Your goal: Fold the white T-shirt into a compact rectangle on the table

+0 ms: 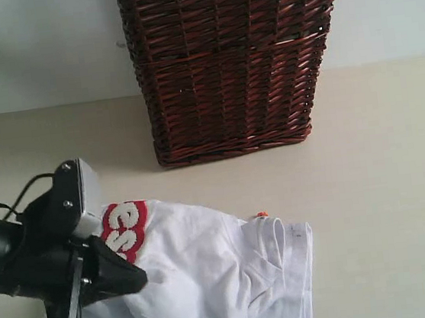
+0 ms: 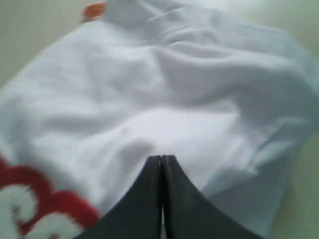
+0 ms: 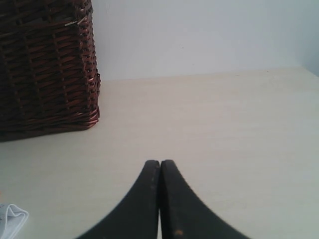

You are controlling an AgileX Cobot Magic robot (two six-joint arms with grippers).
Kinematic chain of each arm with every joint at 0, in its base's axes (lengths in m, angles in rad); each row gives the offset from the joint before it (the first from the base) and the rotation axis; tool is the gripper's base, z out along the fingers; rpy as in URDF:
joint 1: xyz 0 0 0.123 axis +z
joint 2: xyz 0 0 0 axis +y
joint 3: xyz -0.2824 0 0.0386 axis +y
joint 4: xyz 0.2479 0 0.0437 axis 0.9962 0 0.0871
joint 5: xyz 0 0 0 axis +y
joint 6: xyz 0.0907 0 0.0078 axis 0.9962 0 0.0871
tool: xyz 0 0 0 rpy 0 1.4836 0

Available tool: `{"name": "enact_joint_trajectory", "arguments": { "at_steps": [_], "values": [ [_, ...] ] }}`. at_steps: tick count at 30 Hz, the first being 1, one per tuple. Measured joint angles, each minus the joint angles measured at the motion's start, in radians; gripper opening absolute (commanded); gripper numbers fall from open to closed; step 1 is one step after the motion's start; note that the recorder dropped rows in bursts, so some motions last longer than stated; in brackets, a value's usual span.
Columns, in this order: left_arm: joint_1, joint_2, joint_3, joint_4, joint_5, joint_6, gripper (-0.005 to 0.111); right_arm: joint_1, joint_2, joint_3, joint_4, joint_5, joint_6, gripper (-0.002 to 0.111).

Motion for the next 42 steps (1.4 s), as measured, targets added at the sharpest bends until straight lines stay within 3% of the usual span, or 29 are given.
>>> {"name": "enact_joint_trajectory", "arguments": {
  "at_steps": [8,21,28,36,42],
  "values": [
    [-0.093,0.022,0.0,-0.002,0.14,0.018,0.0,0.0,0.0,0.0,0.0,0.0,0.0,0.0],
    [-0.269,0.12,-0.007,0.013,0.109,0.02,0.0,0.0,0.0,0.0,0.0,0.0,0.0,0.0],
    [-0.336,0.176,-0.081,0.012,0.105,-0.02,0.0,0.0,0.0,0.0,0.0,0.0,0.0,0.0],
    [-0.293,0.145,-0.166,0.069,0.1,-0.218,0.0,0.0,0.0,0.0,0.0,0.0,0.0,0.0],
    [-0.261,0.139,-0.167,0.111,0.081,-0.276,0.0,0.0,0.0,0.0,0.0,0.0,0.0,0.0]
  ]
}}
